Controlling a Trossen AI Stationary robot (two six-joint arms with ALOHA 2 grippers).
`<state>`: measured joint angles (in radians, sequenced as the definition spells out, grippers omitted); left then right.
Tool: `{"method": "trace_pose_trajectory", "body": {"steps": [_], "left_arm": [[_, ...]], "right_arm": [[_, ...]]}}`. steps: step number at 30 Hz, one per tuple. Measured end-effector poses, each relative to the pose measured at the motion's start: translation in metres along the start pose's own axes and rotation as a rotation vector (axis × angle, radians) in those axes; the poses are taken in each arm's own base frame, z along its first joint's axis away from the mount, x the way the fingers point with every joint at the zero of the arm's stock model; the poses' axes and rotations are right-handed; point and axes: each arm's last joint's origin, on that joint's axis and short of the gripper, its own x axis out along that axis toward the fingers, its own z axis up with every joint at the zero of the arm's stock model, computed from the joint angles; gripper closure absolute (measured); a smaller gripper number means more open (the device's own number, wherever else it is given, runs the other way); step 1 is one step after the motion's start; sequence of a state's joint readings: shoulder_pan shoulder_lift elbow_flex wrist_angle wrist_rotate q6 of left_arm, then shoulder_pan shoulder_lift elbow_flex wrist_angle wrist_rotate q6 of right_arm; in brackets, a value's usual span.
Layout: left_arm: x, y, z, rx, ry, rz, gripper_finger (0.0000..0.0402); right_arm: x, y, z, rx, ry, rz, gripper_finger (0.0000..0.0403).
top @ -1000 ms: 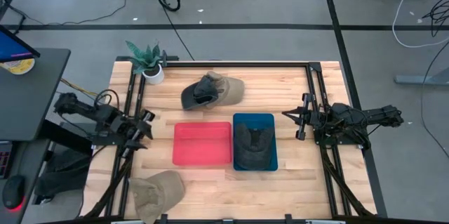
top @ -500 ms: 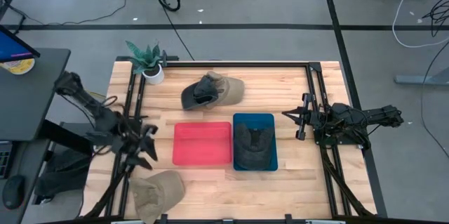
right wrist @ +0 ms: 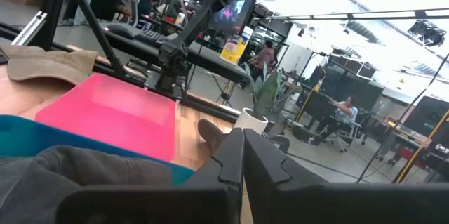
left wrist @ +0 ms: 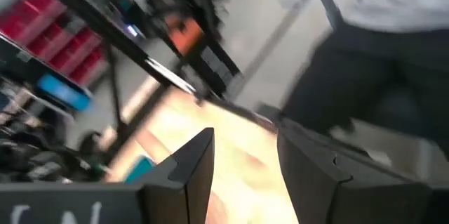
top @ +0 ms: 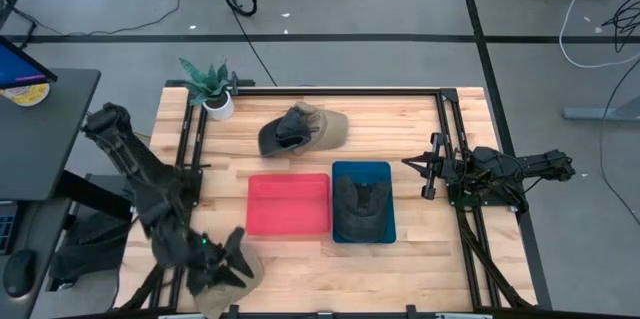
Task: Pick & Place hat
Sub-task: Put the bottom brown cap into the red bin
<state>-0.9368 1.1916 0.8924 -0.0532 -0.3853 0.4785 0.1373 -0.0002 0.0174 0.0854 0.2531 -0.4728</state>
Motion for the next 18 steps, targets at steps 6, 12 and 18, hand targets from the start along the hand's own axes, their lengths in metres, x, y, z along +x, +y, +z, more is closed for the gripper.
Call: {"method": "trace_pose_trajectory", "body": {"steps": [6,12,18], "left_arm": [[0.018,-0.032,0.020,-0.011,0.234,-0.128,0.0241],[0.026,-0.057,0.027,-0.167,0.413,-0.211,0.0241],[0.037,-0.078,0.005,-0.220,0.610,-0.263,0.0241]], "right_arm": [[0.000,0.000,0.000,0.000,0.000,0.000,0.0389],[0.000,0.000,0.000,0.000,0.000,0.000,0.0389],[0.000,0.000,0.000,0.000,0.000,0.000,0.0389]]}}
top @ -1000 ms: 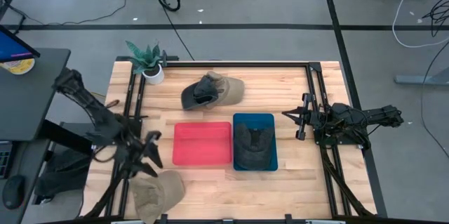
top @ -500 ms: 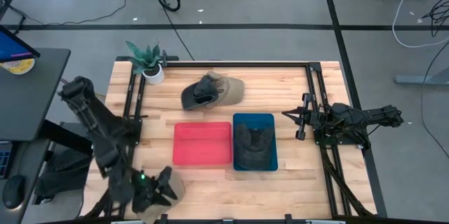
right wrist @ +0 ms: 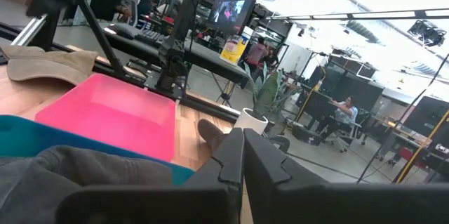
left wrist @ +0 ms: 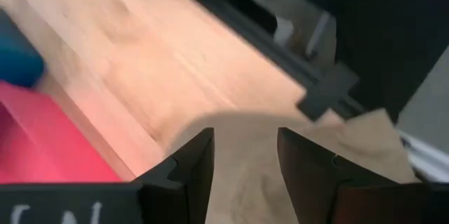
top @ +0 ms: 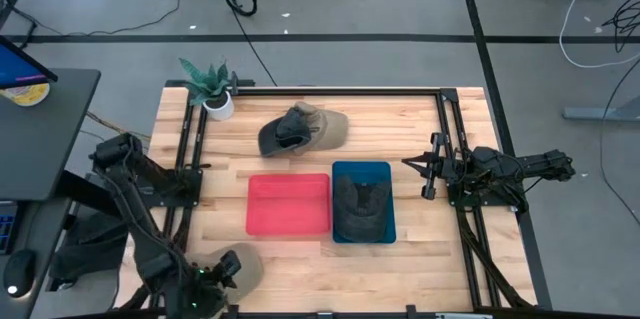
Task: Pick & Place hat
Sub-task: Put the bottom brown cap into the red bin
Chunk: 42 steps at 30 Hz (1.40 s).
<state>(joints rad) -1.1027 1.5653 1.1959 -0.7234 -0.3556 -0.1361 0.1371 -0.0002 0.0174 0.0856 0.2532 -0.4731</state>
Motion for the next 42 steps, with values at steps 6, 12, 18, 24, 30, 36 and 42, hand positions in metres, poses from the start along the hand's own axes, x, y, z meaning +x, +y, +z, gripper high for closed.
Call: {"method": "trace_pose_trajectory", "body": {"steps": [6,12,18,24,30,36,42], "left_arm": [[0.022,-0.005,-0.007,-0.055,0.135,-0.045,0.0241],[0.042,-0.006,-0.018,-0.097,0.284,-0.054,0.0241],[0.067,-0.005,-0.026,-0.080,0.409,-0.066,0.0241],[0.080,0.000,-0.029,-0.089,0.453,-0.064,0.0272],[0.078,0.009,-0.027,-0.143,0.443,-0.057,0.0388],[0.072,0.012,-0.015,-0.175,0.399,-0.035,0.0397],[0.055,0.021,0.012,-0.173,0.313,0.075,0.0398]], "right_arm": [[0.000,0.000,0.000,0.000,0.000,0.001,0.0389],[0.000,0.000,0.000,0.000,0.000,0.000,0.0389],[0.000,0.000,0.000,0.000,0.000,0.000,0.0389],[0.000,0.000,0.000,0.000,0.000,0.000,0.0389],[0.000,0.000,0.000,0.000,0.000,0.000,0.0389],[0.000,0.000,0.000,0.000,0.000,0.000,0.0389],[0.000,0.000,0.000,0.000,0.000,0.000,0.0389]]}}
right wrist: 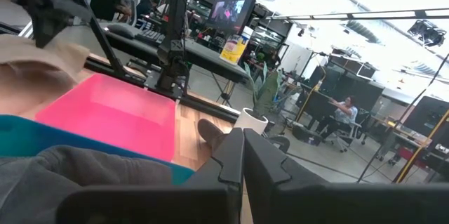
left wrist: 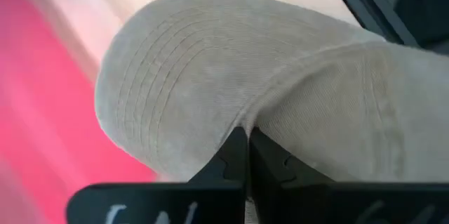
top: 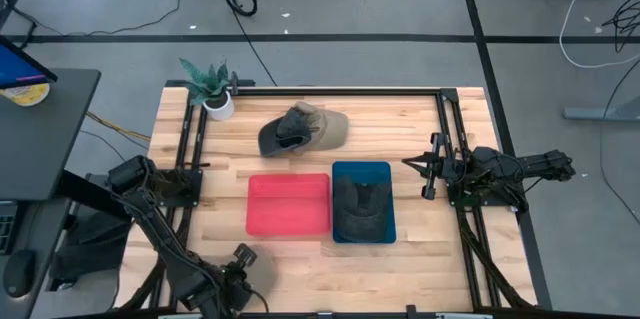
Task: Pick & Place hat
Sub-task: Put the bottom brown cap into the red bin
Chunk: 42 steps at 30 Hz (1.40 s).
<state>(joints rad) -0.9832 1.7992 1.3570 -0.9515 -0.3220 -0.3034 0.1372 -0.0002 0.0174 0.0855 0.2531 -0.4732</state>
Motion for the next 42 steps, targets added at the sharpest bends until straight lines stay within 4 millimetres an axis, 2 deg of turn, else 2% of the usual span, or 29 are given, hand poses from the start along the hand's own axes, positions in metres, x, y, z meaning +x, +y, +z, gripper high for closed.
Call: {"method": "trace_pose_trajectory", "body": {"steps": [7,12,17,24,32,42], "left_arm": [[-0.034,0.012,0.012,0.144,0.015,0.076,0.0399],[-0.052,0.035,0.016,0.219,0.084,0.156,0.0399],[-0.058,0.060,0.020,0.384,0.148,0.225,0.0400],[-0.058,0.103,0.028,0.521,0.199,0.284,0.0400],[-0.049,0.148,0.033,0.507,0.220,0.295,0.0400],[-0.025,0.181,0.037,0.497,0.242,0.253,0.0400]], "right_arm": [[0.000,0.000,0.000,0.000,0.000,0.000,0.0389],[0.000,0.000,0.000,0.000,0.000,0.000,0.0389],[0.000,0.000,0.000,0.000,0.000,0.000,0.0389],[0.000,0.000,0.000,0.000,0.000,0.000,0.0389],[0.000,0.000,0.000,0.000,0.000,0.000,0.0389],[0.000,0.000,0.000,0.000,0.000,0.000,0.0389]]}}
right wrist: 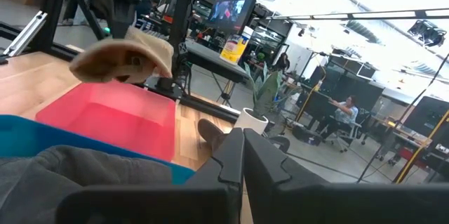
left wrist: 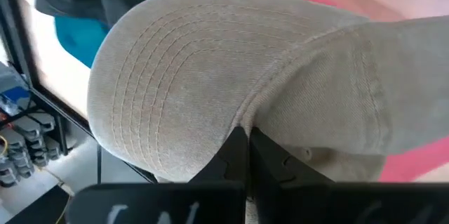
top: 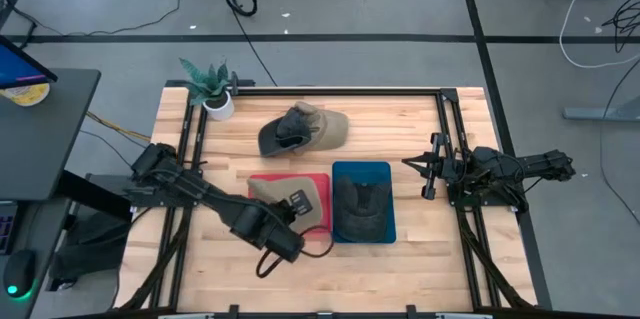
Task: Pick & Place hat
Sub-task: Put the bottom brown cap into the red bin
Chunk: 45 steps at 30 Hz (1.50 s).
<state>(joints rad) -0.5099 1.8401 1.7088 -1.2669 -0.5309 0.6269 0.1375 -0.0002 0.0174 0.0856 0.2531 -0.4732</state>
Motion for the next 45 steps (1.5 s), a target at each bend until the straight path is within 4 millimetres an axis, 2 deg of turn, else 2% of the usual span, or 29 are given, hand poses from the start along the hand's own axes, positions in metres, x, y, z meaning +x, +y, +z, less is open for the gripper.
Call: {"method": "trace_pose_trajectory", "body": {"steps": [8,14,26,32,37,41,45], "left_arm": [[0.043,-0.002,0.015,0.055,0.095,-0.069,0.0401],[0.065,-0.005,0.024,0.092,0.124,-0.105,0.0401],[0.081,0.010,0.024,0.043,0.033,-0.126,0.0401],[0.085,0.017,0.018,0.019,0.059,-0.103,0.0401],[0.089,0.021,0.016,-0.020,-0.014,-0.179,0.0399],[0.092,0.023,0.013,-0.083,-0.013,-0.206,0.0382],[0.094,0.025,0.009,-0.142,0.004,-0.213,0.0348]], "right_arm": [[0.000,0.000,0.000,0.000,0.000,0.000,0.0389],[0.000,0.000,0.000,0.000,0.000,0.000,0.0389],[0.000,0.000,0.000,0.000,-0.001,0.000,0.0389],[0.000,0.000,0.000,0.000,0.000,0.000,0.0389],[0.000,0.000,0.000,0.000,0.000,-0.001,0.0389],[0.000,0.000,0.000,0.000,0.000,0.000,0.0389],[0.000,0.000,0.000,0.000,0.000,0.000,0.0389]]}}
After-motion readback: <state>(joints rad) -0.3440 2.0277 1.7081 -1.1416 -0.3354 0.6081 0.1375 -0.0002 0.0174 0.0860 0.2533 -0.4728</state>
